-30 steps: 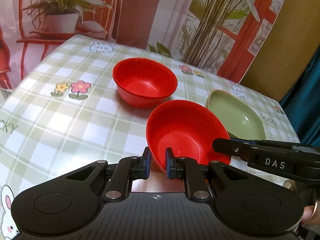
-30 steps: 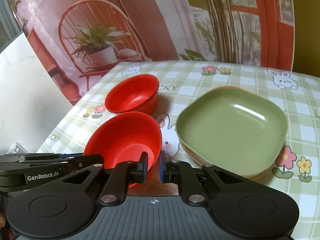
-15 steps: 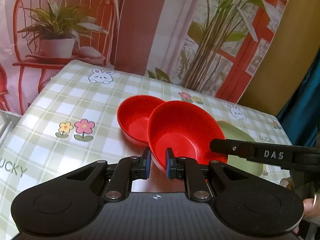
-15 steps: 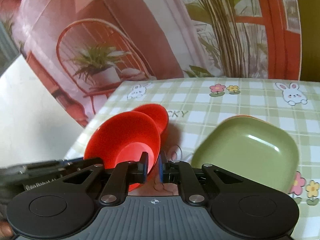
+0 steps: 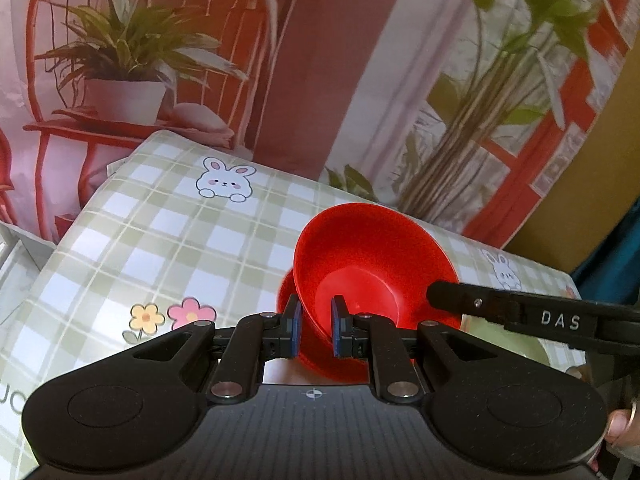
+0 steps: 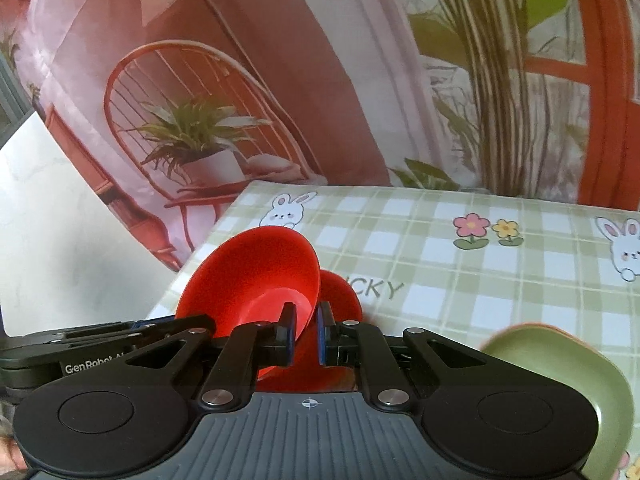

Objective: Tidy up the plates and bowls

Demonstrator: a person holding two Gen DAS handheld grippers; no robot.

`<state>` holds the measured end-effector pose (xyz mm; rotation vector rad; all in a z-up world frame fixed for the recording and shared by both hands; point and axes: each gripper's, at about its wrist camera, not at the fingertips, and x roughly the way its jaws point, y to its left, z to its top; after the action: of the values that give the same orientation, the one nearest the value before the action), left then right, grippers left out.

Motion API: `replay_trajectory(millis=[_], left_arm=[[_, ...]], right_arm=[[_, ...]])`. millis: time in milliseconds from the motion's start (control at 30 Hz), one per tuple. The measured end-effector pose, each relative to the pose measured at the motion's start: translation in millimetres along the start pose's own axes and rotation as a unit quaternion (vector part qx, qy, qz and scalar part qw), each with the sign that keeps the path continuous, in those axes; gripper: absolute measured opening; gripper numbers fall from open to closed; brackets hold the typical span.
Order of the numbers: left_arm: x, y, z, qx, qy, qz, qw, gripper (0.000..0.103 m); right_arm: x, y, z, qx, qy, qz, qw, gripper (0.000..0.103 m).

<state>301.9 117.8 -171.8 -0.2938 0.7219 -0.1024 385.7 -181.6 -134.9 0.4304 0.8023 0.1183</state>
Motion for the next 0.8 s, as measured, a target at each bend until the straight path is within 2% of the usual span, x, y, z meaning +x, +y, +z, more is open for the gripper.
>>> replay_trajectory(millis=[133, 267, 800], left_arm=[[11, 1, 3, 0.007, 0.008, 0.016, 0.9998, 0.016], [21, 3, -1, 0.010, 0.016, 0.021, 0.9996, 0.016], [27, -1, -5, 0.037, 0.025, 0.033, 0.9985, 0.016]], right_arm=[[17, 3, -1, -0.020, 0.017, -0.016, 1.000, 0.010], [27, -7, -5, 0.000, 0.034, -0.016, 0.999, 0.010], [28, -12, -12, 0.004, 0.038, -0.015, 0.999, 0.010]])
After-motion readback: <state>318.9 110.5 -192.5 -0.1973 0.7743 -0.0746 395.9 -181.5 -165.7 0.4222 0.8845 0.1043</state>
